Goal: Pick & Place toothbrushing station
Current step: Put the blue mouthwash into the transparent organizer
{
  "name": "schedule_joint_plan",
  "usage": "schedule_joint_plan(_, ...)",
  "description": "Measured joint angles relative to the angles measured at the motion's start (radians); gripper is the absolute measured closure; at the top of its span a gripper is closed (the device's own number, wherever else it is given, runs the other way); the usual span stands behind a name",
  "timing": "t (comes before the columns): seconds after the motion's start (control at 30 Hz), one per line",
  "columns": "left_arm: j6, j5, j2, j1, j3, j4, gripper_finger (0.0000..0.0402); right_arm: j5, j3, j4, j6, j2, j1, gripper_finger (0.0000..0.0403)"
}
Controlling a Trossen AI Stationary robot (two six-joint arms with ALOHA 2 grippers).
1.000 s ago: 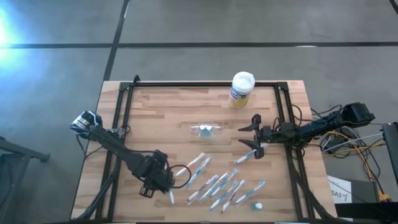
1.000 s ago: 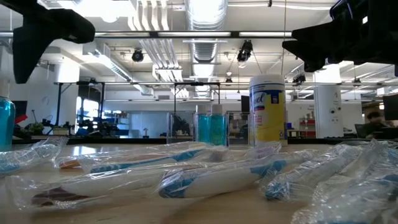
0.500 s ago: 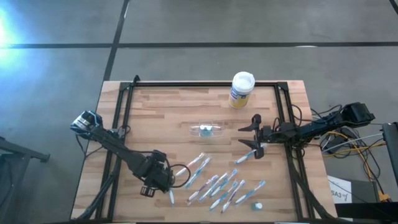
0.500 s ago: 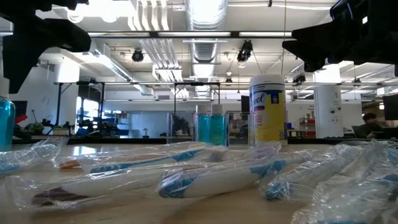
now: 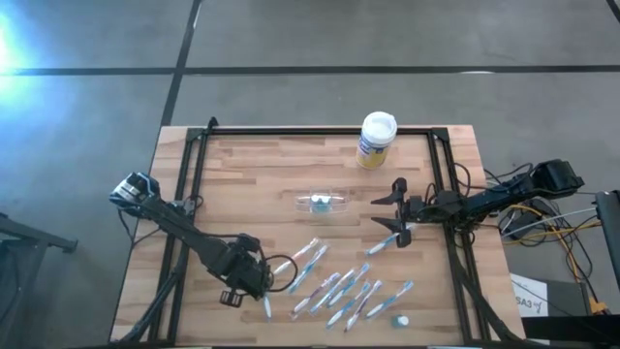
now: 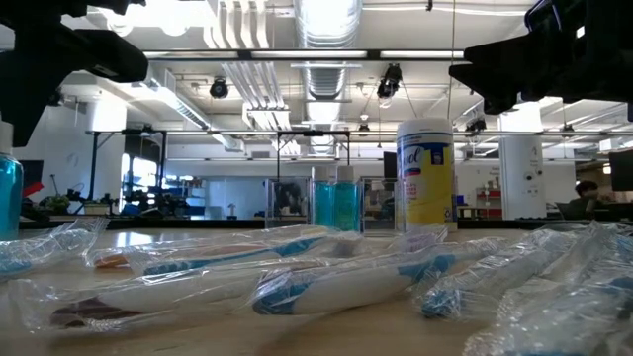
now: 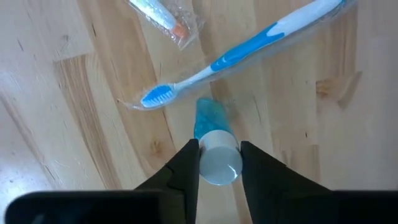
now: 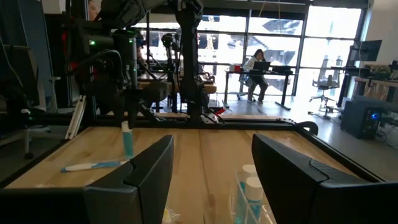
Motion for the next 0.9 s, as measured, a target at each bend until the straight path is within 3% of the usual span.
schedule_joint_plan(0.43,0.119,-0.079,0.000,0.056,0.085,-0.019,0.0307,0.000,0.000,0.000,0.000,0.000,0.000,0.0188)
schedule_joint_plan(0.63,0.212,-0.175,0.000,0.173,0.150,-0.039,0.0307,0.000,0.000,0.000,0.000,0.000,0.000,0.0188)
schedule_joint_plan(0.9,0.370,-0.179,0.000,0.352,0.220,-0.023,0.0306,0.000,0.000,0.000,-0.004,0.000,0.000,0.0188)
